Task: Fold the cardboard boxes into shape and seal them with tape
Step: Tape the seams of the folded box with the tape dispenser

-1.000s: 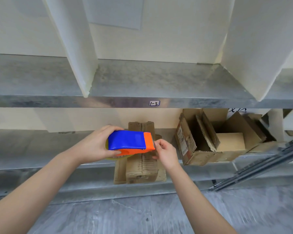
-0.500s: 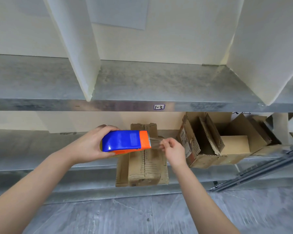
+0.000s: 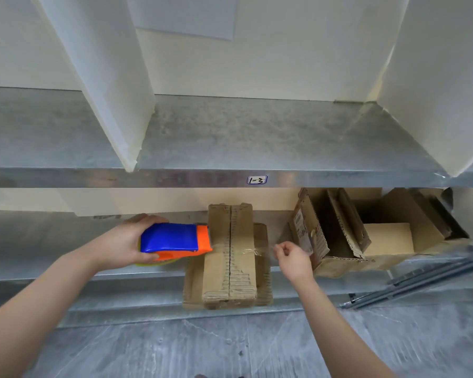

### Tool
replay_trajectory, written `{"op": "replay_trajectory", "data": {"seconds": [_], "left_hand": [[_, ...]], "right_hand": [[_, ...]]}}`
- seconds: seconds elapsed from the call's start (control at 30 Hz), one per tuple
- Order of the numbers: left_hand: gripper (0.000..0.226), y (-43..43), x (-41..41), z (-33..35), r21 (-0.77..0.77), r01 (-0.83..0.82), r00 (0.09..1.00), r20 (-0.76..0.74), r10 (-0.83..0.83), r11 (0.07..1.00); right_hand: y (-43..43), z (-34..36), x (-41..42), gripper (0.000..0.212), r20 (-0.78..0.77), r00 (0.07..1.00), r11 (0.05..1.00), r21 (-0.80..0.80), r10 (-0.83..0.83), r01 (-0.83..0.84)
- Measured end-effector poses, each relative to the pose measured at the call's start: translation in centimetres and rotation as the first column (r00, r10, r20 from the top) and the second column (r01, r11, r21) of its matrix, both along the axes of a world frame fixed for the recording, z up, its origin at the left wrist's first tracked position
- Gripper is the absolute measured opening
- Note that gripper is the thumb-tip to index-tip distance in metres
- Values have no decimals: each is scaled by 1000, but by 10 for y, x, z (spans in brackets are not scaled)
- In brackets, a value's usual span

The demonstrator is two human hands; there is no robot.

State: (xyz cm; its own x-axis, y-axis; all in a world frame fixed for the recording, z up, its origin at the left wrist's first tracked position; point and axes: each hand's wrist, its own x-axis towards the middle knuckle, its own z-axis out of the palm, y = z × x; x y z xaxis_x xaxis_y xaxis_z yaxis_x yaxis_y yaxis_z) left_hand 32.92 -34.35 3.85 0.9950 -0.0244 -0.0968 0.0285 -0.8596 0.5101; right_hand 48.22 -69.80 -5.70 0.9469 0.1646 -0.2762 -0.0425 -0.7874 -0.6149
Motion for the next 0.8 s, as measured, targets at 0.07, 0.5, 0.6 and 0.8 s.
{"op": "replay_trajectory", "data": {"seconds": [0.07, 0.5, 0.6, 0.8], "left_hand": [[60, -1, 0, -6, 9, -5, 1000, -6, 5, 1000], [65, -5, 5, -13, 23, -53, 998, 24, 52, 998], [64, -7, 5, -12, 27, -60, 998, 33, 60, 998], [65, -10, 3, -13, 20, -79, 996, 32, 79, 997]], "right_hand": [[6, -9, -4, 28, 10, 1000, 999, -30, 14, -14], [3, -29, -14, 50, 174, 971, 986, -59, 162, -154], [-7, -35, -13, 50, 142, 979, 989, -59, 146, -139], [-21, -31, -20, 55, 144, 966, 974, 39, 217, -224]]}}
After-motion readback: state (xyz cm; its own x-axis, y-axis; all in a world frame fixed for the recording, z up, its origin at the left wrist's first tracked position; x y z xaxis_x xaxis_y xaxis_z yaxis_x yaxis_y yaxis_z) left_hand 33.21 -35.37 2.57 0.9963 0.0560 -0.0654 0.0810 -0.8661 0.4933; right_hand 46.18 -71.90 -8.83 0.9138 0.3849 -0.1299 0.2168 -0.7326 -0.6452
